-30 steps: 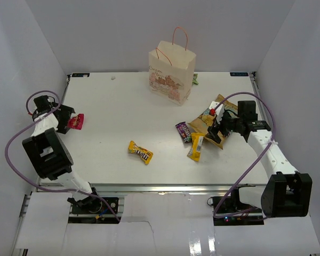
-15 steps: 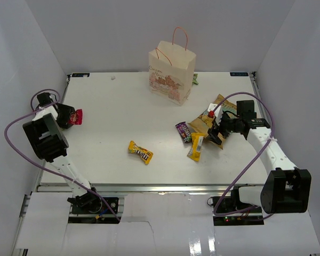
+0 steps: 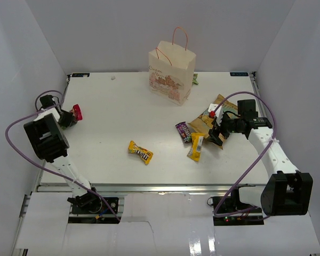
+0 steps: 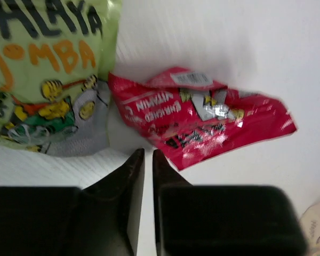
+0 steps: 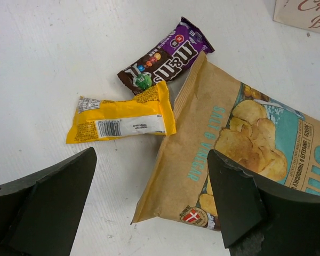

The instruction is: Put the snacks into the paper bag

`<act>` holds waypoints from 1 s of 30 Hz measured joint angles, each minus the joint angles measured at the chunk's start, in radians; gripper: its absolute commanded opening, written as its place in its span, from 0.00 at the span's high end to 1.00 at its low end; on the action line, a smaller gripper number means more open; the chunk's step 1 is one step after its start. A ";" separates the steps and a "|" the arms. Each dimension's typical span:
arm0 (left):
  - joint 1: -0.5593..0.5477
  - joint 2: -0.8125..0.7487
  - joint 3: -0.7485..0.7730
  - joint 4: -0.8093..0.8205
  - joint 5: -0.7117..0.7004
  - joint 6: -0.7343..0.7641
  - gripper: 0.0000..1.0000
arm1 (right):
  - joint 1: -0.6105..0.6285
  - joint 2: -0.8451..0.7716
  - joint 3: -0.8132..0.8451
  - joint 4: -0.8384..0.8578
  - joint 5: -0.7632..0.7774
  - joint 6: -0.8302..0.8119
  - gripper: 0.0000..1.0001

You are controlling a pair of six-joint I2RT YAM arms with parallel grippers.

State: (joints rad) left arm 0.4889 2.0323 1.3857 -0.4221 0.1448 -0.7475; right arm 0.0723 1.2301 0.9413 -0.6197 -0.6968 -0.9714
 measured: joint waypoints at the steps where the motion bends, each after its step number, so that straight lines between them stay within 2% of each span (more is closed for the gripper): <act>1: -0.005 -0.008 -0.013 0.006 0.003 0.011 0.83 | 0.000 -0.004 0.000 -0.007 -0.007 -0.002 0.10; 3: -0.017 -0.024 -0.040 0.014 0.014 0.039 0.90 | 0.000 -0.010 0.000 -0.016 -0.018 -0.005 0.10; 7: -0.047 -0.068 -0.105 0.042 0.035 0.082 0.89 | 0.000 -0.016 0.000 -0.026 -0.030 -0.005 0.10; 9: -0.057 -0.093 -0.129 0.040 0.040 0.103 0.75 | 0.000 -0.018 0.000 -0.031 -0.033 -0.005 0.10; 10: -0.063 -0.102 -0.130 0.039 0.040 0.117 0.56 | 0.000 -0.019 0.000 -0.032 -0.033 -0.005 0.10; 12: -0.070 -0.117 -0.122 0.041 0.036 0.148 0.44 | 0.000 -0.024 0.000 -0.034 -0.034 -0.005 0.10; 13: -0.071 -0.122 -0.108 0.037 0.027 0.160 0.30 | 0.000 -0.026 0.000 -0.034 -0.033 -0.005 0.10; 16: -0.074 -0.125 -0.031 0.026 -0.018 0.230 0.20 | 0.000 -0.031 0.000 -0.035 -0.035 -0.005 0.10; 18: -0.082 -0.125 0.031 0.027 -0.063 0.309 0.06 | 0.000 -0.033 0.000 -0.035 -0.037 -0.005 0.10; 22: -0.124 -0.123 0.122 0.041 -0.132 0.478 0.04 | 0.000 -0.033 -0.003 -0.035 -0.037 -0.004 0.10; 30: -0.164 -0.027 0.146 0.048 -0.173 0.751 0.08 | 0.000 -0.028 -0.003 -0.035 -0.035 -0.005 0.10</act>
State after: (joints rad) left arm 0.3248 2.0052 1.5318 -0.3737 -0.0280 0.0036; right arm 0.0723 1.2018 0.9386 -0.6544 -0.7322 -0.9768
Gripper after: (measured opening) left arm 0.932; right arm 0.903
